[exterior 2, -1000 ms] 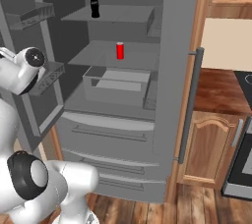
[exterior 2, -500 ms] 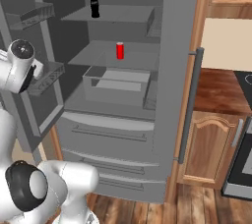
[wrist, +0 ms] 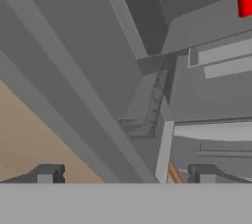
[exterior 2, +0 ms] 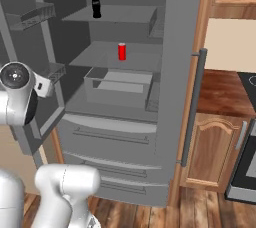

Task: Open the fridge, grab two sodas, and place both sodas inside the bowl with ice on the dining counter.

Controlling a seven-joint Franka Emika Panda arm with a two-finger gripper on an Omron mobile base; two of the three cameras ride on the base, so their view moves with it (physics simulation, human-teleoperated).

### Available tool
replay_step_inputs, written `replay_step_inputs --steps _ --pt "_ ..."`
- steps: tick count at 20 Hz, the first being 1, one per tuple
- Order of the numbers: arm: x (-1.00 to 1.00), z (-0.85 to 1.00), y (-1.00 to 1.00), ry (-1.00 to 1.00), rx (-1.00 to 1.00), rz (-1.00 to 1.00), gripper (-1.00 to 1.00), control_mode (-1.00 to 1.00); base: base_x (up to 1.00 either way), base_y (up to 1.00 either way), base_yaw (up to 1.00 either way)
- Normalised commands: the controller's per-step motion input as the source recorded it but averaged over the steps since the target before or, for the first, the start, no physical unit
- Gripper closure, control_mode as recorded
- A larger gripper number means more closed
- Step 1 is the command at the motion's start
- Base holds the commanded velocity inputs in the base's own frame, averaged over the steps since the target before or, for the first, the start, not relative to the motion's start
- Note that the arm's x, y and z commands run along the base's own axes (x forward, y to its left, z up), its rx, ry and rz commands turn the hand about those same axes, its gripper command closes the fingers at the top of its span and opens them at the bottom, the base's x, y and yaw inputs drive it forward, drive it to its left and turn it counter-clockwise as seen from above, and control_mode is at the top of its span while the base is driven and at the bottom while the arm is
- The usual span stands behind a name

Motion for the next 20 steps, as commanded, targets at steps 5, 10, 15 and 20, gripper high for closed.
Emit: replay_step_inputs --steps 5,10,15,20 --pt "-0.63 0.03 -0.98 -0.01 -0.09 -0.09 -1.0 -1.0 0.0 0.0 0.0" --pt "-0.75 0.0 -0.9 0.0 -0.1 -0.14 -1.0 -1.0 0.0 0.0 0.0" --pt "-0.6 -0.05 -0.65 0.01 -0.1 -0.19 -1.0 -1.0 0.0 0.0 0.0" --pt "0.13 -0.23 0.01 0.04 -0.06 -0.07 -1.0 -1.0 0.0 0.0 0.0"
